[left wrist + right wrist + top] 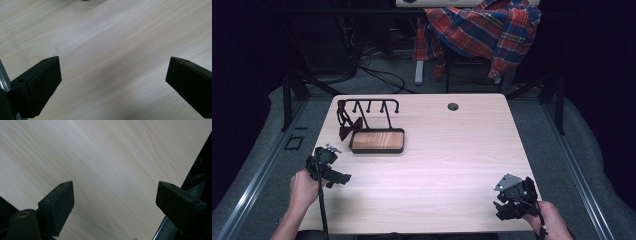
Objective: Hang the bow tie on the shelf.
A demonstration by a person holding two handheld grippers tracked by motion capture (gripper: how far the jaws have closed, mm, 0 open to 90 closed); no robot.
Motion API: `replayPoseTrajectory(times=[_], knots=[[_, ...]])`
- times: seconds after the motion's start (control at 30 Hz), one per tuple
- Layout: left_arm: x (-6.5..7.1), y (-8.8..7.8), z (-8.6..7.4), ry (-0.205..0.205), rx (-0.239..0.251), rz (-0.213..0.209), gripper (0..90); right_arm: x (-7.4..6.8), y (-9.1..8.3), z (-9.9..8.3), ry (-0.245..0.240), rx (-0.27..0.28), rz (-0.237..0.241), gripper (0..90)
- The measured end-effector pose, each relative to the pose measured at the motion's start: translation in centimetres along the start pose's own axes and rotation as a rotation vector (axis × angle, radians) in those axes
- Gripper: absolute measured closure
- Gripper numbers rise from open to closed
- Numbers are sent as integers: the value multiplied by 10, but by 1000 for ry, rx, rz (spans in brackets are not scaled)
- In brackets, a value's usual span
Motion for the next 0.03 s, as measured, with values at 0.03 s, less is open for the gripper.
replayPoseTrajectory(times=[0.03], knots=[[0,4,-1,3,-12,-8,0,0,0,0,-5,-11,-4,149]])
Point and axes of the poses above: each handheld gripper's, and its own axes: y roughly forward along the jaws, z roughly out of its top, x roughly to its right, the point moved 6 cm from there along y, roughly forward along the jaws, and after that the axes turned 10 degrees about -x, right-handed, at the moved point
